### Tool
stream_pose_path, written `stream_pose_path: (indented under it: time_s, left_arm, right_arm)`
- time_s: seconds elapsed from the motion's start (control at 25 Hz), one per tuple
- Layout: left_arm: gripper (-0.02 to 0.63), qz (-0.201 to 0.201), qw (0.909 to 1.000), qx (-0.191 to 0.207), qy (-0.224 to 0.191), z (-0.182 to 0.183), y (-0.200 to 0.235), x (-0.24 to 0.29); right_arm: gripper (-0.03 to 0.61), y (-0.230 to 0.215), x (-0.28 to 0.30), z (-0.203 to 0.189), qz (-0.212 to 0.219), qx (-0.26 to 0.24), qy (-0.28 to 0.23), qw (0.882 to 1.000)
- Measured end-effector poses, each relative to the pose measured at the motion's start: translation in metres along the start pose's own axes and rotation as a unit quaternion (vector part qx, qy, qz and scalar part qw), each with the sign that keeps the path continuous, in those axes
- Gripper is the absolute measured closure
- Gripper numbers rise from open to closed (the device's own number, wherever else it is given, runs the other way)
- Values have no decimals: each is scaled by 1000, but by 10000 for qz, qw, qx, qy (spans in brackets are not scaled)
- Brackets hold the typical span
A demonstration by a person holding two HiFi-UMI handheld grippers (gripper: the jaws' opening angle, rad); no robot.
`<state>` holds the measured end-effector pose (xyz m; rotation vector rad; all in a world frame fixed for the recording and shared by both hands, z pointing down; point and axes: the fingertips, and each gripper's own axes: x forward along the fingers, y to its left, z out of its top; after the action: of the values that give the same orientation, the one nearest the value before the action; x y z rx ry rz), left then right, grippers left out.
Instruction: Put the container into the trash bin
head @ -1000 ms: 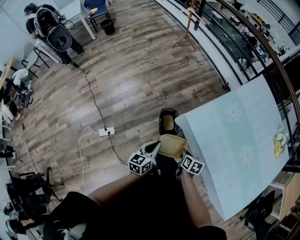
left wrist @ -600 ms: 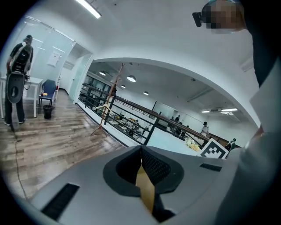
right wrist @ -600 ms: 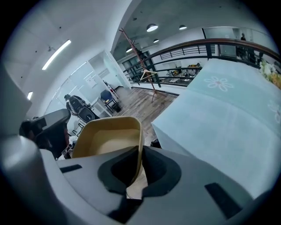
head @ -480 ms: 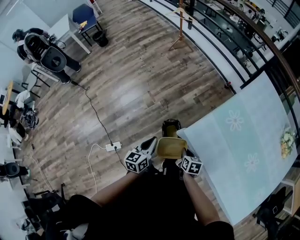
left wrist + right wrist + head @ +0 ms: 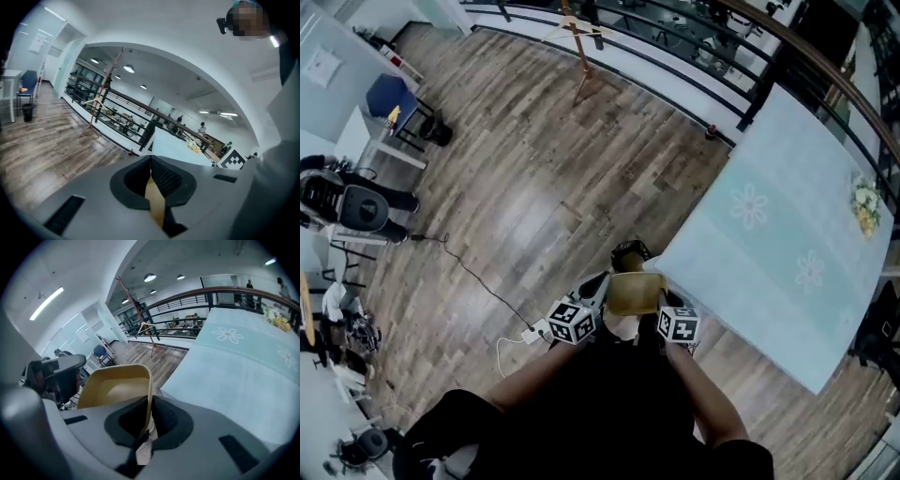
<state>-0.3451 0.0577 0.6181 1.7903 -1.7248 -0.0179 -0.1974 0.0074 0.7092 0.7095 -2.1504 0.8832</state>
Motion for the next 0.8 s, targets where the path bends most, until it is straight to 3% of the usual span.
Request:
stream_pose_path:
  time_s: [0.16, 0.44, 0.6, 0.8]
  left_arm:
    - [599, -665, 9972, 138, 296, 11, 20, 9]
    - [598, -1785, 9786, 477, 902, 19, 45, 4]
    - [598, -2148, 9685, 567, 1129, 21, 51, -3]
    - [598, -2363, 9598, 714, 1338, 15, 55, -3]
  right_arm:
    - [538, 13, 10, 1, -522, 691, -186, 9961]
    - [538, 53, 18, -25, -1316, 2031, -426, 9694]
    - [538, 74, 20, -39, -1494, 2489, -491, 9557]
    - [538, 69, 26, -62, -1742, 2956, -536, 9378]
